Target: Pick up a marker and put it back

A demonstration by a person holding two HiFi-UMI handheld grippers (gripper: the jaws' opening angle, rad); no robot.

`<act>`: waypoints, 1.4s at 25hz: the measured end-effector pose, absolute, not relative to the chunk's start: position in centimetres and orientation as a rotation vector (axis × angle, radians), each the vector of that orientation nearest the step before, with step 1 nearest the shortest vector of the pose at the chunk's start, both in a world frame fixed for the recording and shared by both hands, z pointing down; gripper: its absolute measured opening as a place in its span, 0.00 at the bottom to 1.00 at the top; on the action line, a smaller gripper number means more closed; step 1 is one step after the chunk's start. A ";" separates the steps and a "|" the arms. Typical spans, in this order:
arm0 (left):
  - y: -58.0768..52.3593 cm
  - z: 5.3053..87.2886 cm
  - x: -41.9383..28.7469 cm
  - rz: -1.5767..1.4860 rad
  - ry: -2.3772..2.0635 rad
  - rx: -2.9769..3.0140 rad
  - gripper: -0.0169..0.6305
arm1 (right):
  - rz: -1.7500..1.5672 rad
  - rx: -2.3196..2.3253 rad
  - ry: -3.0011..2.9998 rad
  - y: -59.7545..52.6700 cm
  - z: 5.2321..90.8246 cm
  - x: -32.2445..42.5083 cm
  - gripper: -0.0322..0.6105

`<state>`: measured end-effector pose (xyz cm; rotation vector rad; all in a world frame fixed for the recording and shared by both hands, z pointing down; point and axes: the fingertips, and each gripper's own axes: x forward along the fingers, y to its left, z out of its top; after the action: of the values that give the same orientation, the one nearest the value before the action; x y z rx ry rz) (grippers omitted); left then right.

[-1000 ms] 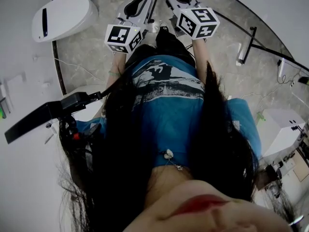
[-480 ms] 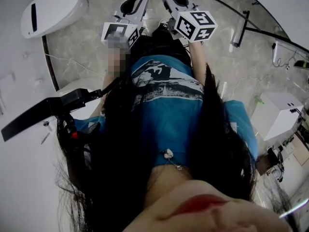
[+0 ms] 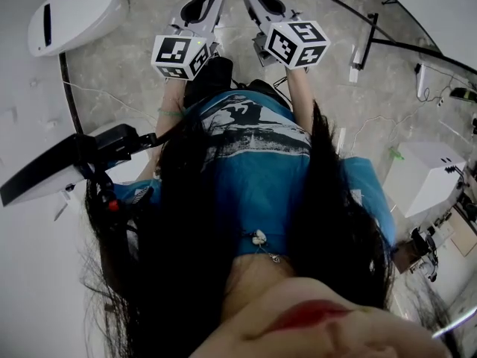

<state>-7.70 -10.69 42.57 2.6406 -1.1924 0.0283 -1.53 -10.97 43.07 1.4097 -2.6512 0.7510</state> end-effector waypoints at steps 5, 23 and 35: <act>-6.2 41.7 -4.0 0.003 -1.225 2.624 0.12 | 0.770 1.409 -2.654 -6.0 43.0 2.5 0.08; 16.3 42.1 3.5 0.091 -1.335 2.588 0.12 | 0.818 1.262 -2.754 14.1 43.4 8.5 0.08; 18.8 40.8 1.7 0.093 -1.388 2.581 0.12 | 0.817 1.217 -2.776 15.8 42.0 6.6 0.08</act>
<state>1.71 18.77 40.81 2.5812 -1.3884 0.0928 6.60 15.83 41.98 1.2170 -2.7764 0.8175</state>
